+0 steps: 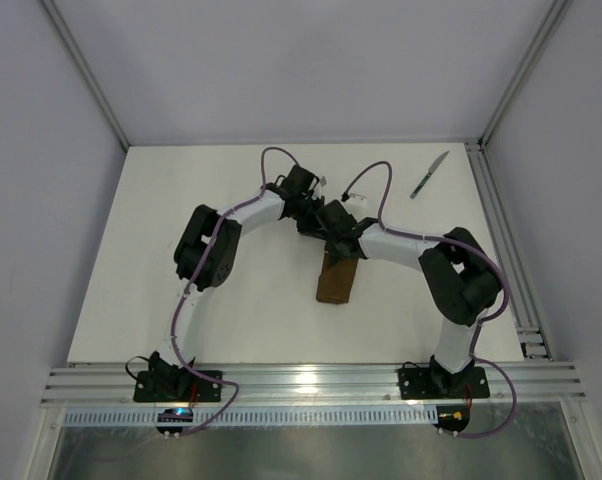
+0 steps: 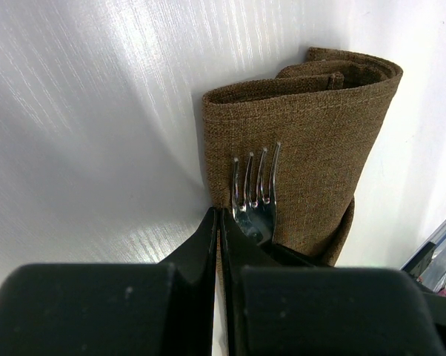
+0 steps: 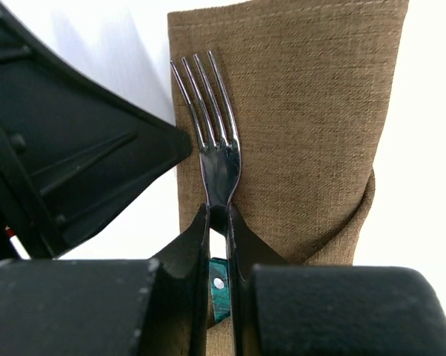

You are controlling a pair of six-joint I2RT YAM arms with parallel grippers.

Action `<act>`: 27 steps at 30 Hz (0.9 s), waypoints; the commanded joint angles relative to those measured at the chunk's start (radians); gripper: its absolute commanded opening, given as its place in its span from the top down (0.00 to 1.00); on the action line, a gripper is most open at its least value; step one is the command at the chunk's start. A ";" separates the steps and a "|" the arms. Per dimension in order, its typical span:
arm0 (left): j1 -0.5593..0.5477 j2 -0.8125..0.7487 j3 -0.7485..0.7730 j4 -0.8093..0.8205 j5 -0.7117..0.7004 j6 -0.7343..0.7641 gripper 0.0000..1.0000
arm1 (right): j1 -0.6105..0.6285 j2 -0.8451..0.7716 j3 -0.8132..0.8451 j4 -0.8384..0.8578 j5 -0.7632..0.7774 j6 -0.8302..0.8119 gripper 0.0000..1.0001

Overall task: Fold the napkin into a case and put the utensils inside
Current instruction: Insert the fork into the folded napkin, then pick up the knife from the corner of the board.

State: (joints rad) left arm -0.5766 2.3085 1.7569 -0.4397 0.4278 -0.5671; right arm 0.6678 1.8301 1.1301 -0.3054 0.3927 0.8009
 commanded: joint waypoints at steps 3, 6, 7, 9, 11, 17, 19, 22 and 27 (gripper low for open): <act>-0.005 -0.027 -0.005 -0.008 0.002 0.010 0.99 | 0.010 -0.031 0.019 -0.014 0.008 0.004 0.88; -0.003 -0.032 0.006 -0.022 -0.003 0.022 0.94 | 0.009 -0.046 0.031 -0.012 0.021 -0.012 0.81; -0.002 -0.035 0.007 -0.030 -0.012 0.030 0.92 | 0.009 -0.052 0.039 -0.026 0.029 -0.017 0.75; -0.002 -0.044 0.006 -0.036 -0.023 0.036 0.82 | 0.006 -0.061 0.060 -0.038 0.049 -0.038 0.70; -0.003 -0.047 0.009 -0.045 -0.030 0.047 0.80 | -0.005 -0.077 0.072 -0.054 0.060 -0.049 0.64; -0.002 -0.083 0.016 -0.070 -0.066 0.078 0.71 | -0.181 -0.198 0.077 -0.057 0.026 -0.132 0.47; -0.003 -0.101 0.030 -0.086 -0.076 0.104 0.69 | -0.259 -0.222 0.095 -0.075 -0.014 -0.179 0.44; -0.003 -0.127 0.047 -0.114 -0.113 0.136 0.66 | -0.397 -0.204 0.195 -0.116 -0.037 -0.242 0.35; 0.000 -0.196 0.059 -0.178 -0.237 0.232 0.62 | -0.598 -0.028 0.370 -0.171 -0.126 -0.305 0.32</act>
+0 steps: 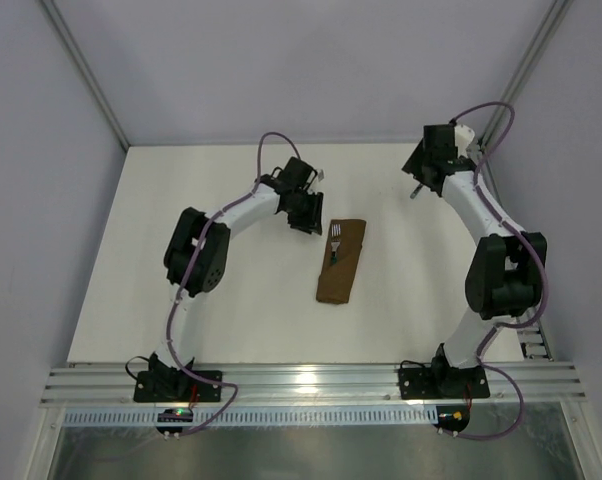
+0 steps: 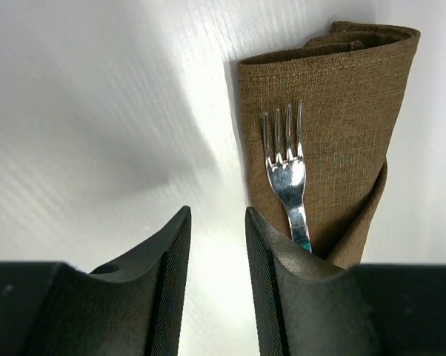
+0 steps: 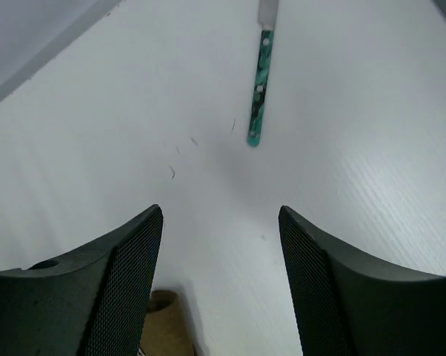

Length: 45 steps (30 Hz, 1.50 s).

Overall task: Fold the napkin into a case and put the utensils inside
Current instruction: Pick up the knife from the corner of the board.

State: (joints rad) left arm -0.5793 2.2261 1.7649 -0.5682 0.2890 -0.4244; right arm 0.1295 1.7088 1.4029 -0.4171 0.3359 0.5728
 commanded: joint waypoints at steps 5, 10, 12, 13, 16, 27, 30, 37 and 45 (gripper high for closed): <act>0.015 -0.239 0.044 -0.108 -0.238 0.205 0.54 | -0.168 0.325 0.373 -0.112 -0.136 -0.097 0.32; 0.067 -0.344 -0.007 -0.182 -0.314 0.318 0.52 | -0.209 0.650 0.774 -0.293 -0.124 -0.134 0.35; 0.119 -0.390 -0.047 -0.196 -0.292 0.332 0.52 | -0.214 0.742 0.871 -0.336 -0.144 -0.142 0.36; 0.136 -0.401 -0.050 -0.223 -0.292 0.343 0.52 | -0.215 0.759 0.889 -0.347 -0.146 -0.140 0.36; 0.188 -0.427 -0.050 -0.271 -0.292 0.369 0.52 | -0.217 0.772 0.890 -0.347 -0.164 -0.139 0.38; 0.269 -0.508 -0.047 -0.277 -0.249 0.397 0.53 | -0.218 0.796 0.895 -0.407 -0.183 -0.117 0.49; 0.268 -0.520 -0.065 -0.279 -0.217 0.404 0.53 | -0.220 0.825 0.950 -0.437 -0.187 -0.116 0.71; 0.276 -0.571 -0.156 -0.297 -0.119 0.406 0.54 | -0.223 0.740 0.813 -0.396 -0.166 -0.116 0.96; 0.227 -0.504 -0.206 -0.294 0.041 0.354 0.60 | -0.153 0.169 0.042 -0.028 -0.078 -0.131 0.96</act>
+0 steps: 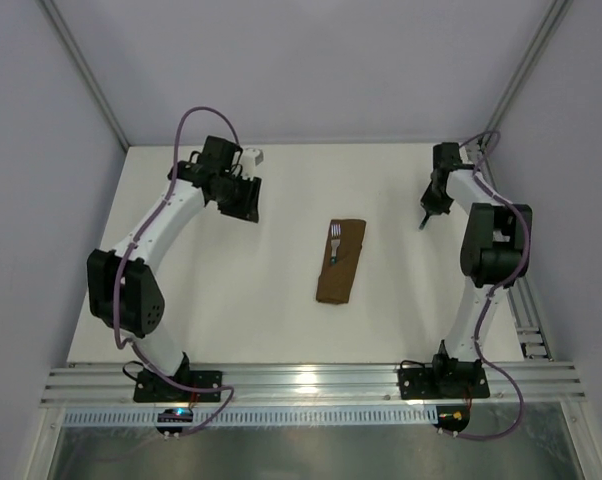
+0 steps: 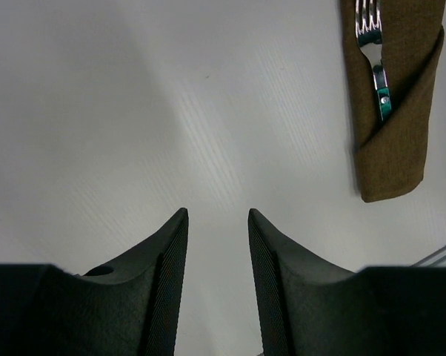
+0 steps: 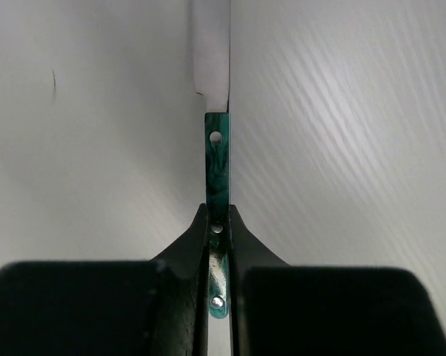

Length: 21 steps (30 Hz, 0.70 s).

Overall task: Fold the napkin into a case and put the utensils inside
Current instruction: Pick up the knife from the corner of the board, then insert the knife into the folded napkin.

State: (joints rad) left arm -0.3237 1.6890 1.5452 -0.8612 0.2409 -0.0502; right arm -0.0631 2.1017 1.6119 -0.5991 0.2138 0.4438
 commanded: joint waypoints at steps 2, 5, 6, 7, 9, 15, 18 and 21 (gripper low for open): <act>-0.064 0.058 0.018 0.020 0.101 -0.034 0.60 | 0.077 -0.385 -0.291 0.208 0.047 0.015 0.96; -0.116 0.096 0.016 0.054 0.097 -0.054 0.61 | 0.163 -0.555 -0.495 0.239 0.090 0.041 0.96; -0.130 0.109 0.016 0.073 0.101 -0.063 0.61 | 0.214 -0.586 -0.562 0.242 0.096 0.048 0.96; -0.158 0.136 0.024 0.080 0.101 -0.065 0.61 | 0.239 -0.613 -0.592 0.245 0.102 0.068 0.96; -0.184 0.168 0.036 0.093 0.097 -0.073 0.61 | 0.278 -0.663 -0.659 0.246 0.085 0.105 0.96; -0.206 0.235 0.062 0.079 0.121 -0.086 0.61 | 0.255 -0.545 -0.542 0.195 0.101 0.049 0.76; -0.206 0.219 0.032 0.096 0.110 -0.080 0.61 | 0.267 -0.413 -0.423 0.087 0.007 0.045 0.53; -0.206 0.209 0.016 0.106 0.117 -0.080 0.61 | 0.315 -0.362 -0.420 0.062 0.024 0.078 0.48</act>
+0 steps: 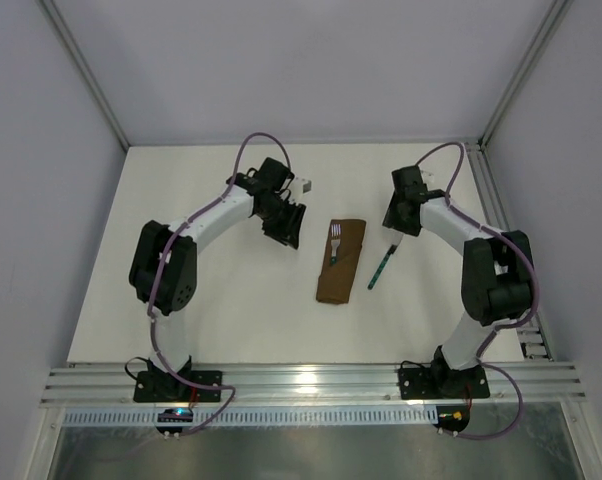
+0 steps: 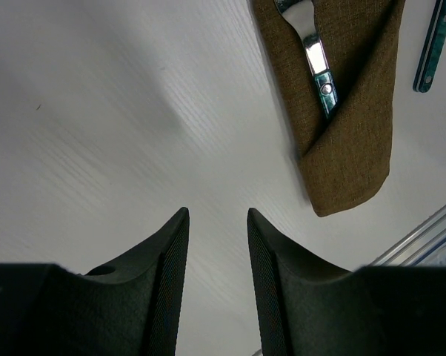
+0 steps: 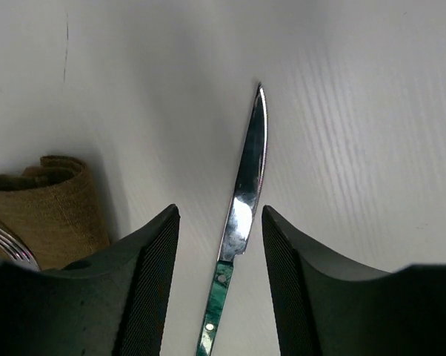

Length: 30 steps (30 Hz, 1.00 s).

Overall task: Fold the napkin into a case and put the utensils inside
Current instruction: Insert the knife into the folded napkin.

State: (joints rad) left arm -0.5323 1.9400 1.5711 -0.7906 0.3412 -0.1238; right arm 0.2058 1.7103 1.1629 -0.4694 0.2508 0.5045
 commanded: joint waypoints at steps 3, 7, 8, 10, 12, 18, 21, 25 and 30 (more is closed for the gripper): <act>0.003 -0.044 -0.017 0.034 0.027 -0.002 0.61 | 0.118 0.020 -0.009 -0.090 0.025 0.034 0.45; 0.003 -0.046 -0.029 0.040 0.042 -0.004 0.61 | 0.164 -0.012 -0.074 -0.107 0.059 0.092 0.43; 0.003 -0.046 -0.029 0.039 0.051 -0.005 0.61 | 0.179 -0.018 -0.094 -0.106 0.062 0.097 0.42; 0.003 -0.046 -0.031 0.044 0.055 -0.010 0.61 | 0.182 -0.021 -0.107 -0.098 0.048 0.107 0.41; 0.003 -0.042 -0.031 0.045 0.056 -0.017 0.61 | 0.182 -0.015 -0.126 -0.092 0.047 0.115 0.41; -0.006 -0.030 -0.042 0.064 0.050 -0.034 0.61 | 0.181 0.032 -0.169 -0.043 -0.001 0.114 0.47; -0.017 -0.013 -0.034 0.070 0.044 -0.037 0.61 | 0.182 0.020 -0.192 -0.031 0.013 0.117 0.82; -0.029 0.020 -0.022 0.096 0.032 -0.059 0.61 | 0.179 -0.029 -0.203 -0.038 0.077 0.101 0.96; -0.086 0.108 0.045 0.108 -0.008 -0.092 0.60 | 0.196 -0.119 -0.123 -0.098 0.241 0.078 0.96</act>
State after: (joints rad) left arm -0.5827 2.0014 1.5581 -0.7223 0.3527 -0.1856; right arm 0.3908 1.6810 0.9867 -0.5171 0.3408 0.5964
